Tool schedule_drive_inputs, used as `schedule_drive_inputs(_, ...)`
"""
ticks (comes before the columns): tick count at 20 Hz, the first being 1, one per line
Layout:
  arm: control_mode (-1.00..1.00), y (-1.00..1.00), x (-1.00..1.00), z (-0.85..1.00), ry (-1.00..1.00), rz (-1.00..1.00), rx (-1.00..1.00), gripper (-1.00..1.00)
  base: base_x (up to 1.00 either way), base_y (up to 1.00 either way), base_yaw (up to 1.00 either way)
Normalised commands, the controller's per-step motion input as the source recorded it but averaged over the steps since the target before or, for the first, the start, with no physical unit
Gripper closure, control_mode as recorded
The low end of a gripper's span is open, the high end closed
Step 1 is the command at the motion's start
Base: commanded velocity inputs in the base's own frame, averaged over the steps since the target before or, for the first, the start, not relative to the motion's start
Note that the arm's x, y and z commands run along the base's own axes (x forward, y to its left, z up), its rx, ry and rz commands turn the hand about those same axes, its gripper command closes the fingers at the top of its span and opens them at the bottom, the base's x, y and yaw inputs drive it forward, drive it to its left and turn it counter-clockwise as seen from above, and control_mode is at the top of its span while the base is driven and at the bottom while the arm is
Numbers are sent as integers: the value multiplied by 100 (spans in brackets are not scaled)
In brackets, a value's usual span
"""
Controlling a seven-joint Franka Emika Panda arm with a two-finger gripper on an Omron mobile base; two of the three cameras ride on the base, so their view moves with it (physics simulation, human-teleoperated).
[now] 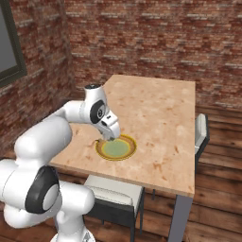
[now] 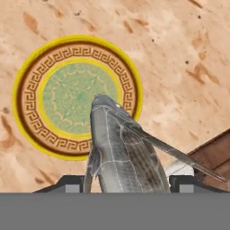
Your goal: Take the fish from the fridge and place it on the digital scale on the counter by the fridge. Wait a few seconds for a reading, then move it to the plate on the dining counter.
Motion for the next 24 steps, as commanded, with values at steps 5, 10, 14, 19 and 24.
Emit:
schedule_drive_inputs(5,-100,-8,55,-48,0,0,0,100,0,0,0)
schedule_drive_inputs(10,-100,0,20,-42,0,0,0,100,0,0,0)
schedule_drive_inputs(14,-100,0,4,-32,0,0,0,100,0,0,0)
schedule_drive_inputs(19,-100,-7,9,-32,0,0,0,100,0,0,0)
schedule_drive_inputs(24,-100,-4,13,-28,0,0,0,100,0,0,0)
